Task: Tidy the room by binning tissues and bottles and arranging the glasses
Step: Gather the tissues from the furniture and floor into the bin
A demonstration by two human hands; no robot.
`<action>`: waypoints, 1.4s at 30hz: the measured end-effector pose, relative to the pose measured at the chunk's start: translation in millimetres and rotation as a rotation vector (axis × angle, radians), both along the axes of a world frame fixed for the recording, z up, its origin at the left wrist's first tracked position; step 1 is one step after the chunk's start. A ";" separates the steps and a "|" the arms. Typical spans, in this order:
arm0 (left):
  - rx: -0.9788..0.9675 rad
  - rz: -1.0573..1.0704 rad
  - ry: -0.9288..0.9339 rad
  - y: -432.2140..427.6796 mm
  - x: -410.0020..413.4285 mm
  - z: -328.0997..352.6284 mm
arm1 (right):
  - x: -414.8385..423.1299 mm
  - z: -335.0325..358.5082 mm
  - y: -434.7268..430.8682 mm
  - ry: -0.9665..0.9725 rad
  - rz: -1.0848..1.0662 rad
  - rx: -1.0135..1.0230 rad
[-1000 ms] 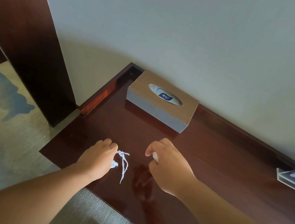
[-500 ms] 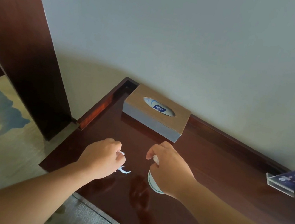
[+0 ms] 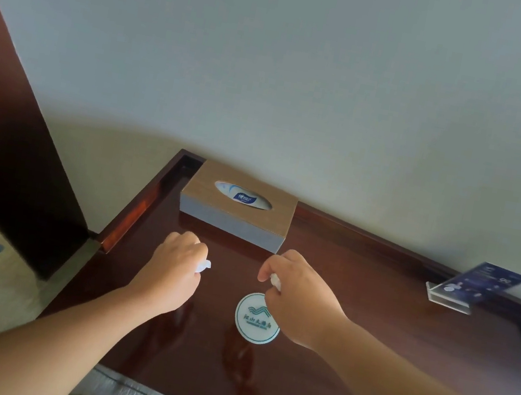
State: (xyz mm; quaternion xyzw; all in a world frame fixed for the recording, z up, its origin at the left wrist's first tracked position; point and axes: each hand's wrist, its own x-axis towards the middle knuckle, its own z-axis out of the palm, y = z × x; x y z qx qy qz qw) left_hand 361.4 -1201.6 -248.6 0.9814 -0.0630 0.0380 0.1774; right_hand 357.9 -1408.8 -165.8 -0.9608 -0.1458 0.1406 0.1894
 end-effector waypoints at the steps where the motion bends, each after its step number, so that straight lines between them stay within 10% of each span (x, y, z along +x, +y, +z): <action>1: -0.025 0.005 0.037 -3.3 1.2 0.9 | -1.3 -0.6 -3.5 0.002 -0.011 0.000; 12: -0.131 -0.097 0.267 -57.9 5.5 18.5 | -24.1 2.3 -55.7 0.004 -0.143 0.012; 42: -0.305 -0.472 0.125 -358.2 -155.4 84.8 | -279.6 47.2 -332.0 -0.205 -0.602 0.140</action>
